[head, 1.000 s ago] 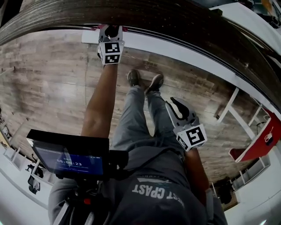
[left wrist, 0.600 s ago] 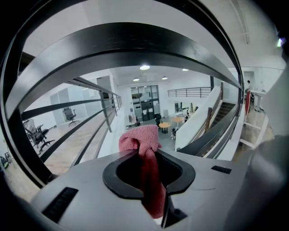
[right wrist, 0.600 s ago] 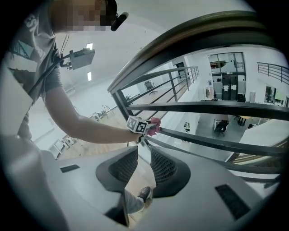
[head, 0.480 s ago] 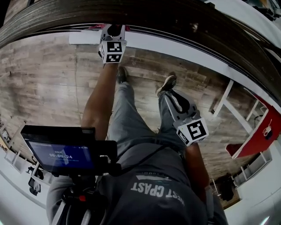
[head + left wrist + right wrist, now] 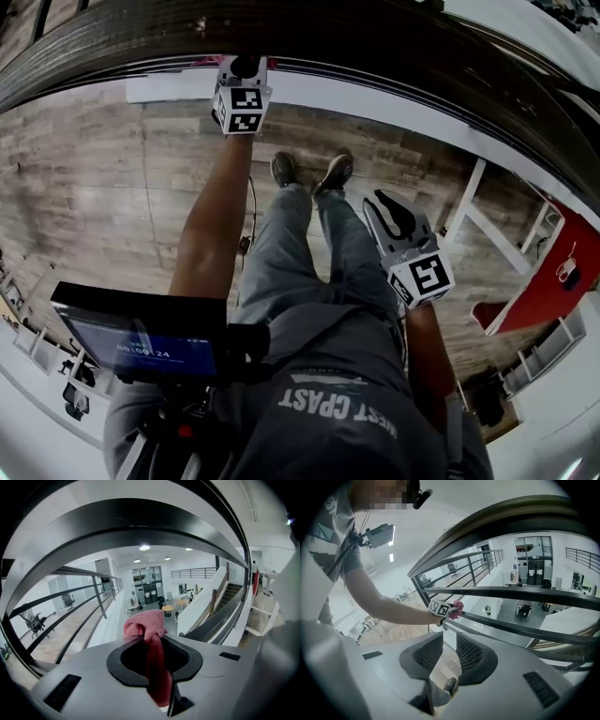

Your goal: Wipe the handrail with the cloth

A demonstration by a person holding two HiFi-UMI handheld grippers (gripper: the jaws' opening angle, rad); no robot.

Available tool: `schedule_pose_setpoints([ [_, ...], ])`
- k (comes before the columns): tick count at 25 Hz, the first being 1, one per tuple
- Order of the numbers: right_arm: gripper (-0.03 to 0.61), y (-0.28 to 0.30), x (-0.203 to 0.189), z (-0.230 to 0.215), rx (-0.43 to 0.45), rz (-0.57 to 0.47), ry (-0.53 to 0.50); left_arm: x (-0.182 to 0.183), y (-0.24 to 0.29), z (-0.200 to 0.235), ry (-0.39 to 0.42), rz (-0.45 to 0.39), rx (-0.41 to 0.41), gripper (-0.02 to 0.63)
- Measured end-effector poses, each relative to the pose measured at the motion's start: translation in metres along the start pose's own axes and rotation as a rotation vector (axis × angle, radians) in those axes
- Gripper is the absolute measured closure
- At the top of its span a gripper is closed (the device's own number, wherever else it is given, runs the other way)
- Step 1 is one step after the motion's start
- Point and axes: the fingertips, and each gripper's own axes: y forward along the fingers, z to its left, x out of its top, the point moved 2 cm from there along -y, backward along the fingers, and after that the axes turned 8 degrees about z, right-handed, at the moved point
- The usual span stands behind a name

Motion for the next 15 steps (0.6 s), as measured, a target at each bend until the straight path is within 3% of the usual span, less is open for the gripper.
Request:
schedule_pose_setpoints([
  [4, 0.502, -0.021, -0.013, -0.019, -0.037, -0.018, 0.028, 0.024, 0.003, -0.05, 0.027, -0.031, -0.04, 0.538],
  [8, 0.502, -0.022, -0.003, -0.021, -0.059, -0.032, 0.031, 0.027, 0.007, -0.064, 0.041, -0.021, -0.082, 0.538],
  [15, 0.502, -0.065, -0.025, -0.069, -0.059, -0.08, 0.1, 0.049, 0.013, -0.121, 0.051, -0.022, -0.076, 0.538],
])
